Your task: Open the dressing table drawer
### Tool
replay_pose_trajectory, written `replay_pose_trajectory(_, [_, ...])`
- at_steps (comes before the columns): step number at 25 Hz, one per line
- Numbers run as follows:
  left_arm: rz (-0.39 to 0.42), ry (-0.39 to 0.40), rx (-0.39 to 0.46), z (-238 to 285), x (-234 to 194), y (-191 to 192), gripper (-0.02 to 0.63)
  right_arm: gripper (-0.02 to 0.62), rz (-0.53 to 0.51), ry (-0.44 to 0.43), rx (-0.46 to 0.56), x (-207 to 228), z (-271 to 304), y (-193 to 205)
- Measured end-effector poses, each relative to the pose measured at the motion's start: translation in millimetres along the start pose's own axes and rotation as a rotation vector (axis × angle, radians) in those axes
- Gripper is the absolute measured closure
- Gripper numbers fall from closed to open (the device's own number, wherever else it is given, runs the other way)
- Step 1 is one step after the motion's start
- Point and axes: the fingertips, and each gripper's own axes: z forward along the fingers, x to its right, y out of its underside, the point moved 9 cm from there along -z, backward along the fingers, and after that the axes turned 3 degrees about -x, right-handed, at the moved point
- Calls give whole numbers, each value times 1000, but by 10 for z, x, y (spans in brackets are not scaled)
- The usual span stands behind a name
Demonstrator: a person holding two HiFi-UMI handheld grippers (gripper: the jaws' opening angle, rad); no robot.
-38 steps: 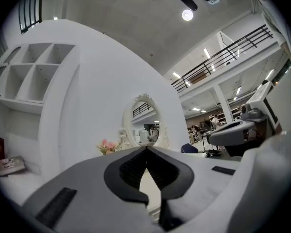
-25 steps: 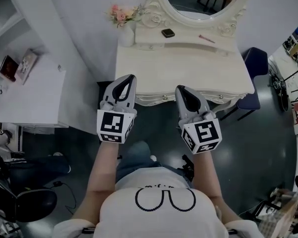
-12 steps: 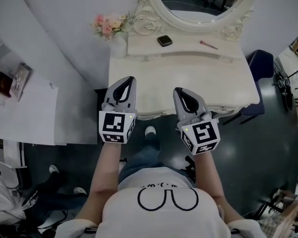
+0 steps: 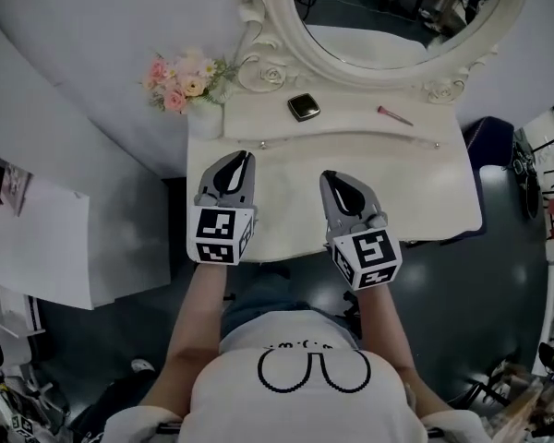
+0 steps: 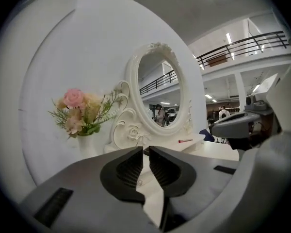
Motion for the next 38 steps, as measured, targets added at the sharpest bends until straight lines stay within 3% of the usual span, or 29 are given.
replay_pose_trajectory(3, [-27, 11, -53, 314, -108, 62, 476, 595, 11, 2, -27, 165, 239, 36])
replay_pose_trajectory(4, [-32, 8, -64, 401, -138, 81, 467, 595, 16, 3, -35, 217, 311, 45])
replay_pose_trajectory(22, [-143, -41, -360, 1289, -201, 1071, 467, 595, 97, -58, -254, 628, 937, 600])
replay_pose_trajectory(30, [-187, -115, -374, 1489, -217, 1159, 468, 595, 83, -113, -305, 714, 962, 742])
replay_pose_trajectory(33, [-189, -118, -390, 1516, -223, 1156, 517, 595, 77, -134, -309, 710, 961, 761])
replay_pose_trajectory(38, [-206, -127, -405, 1483, -185, 1138, 517, 595, 59, -151, -305, 718, 941, 743])
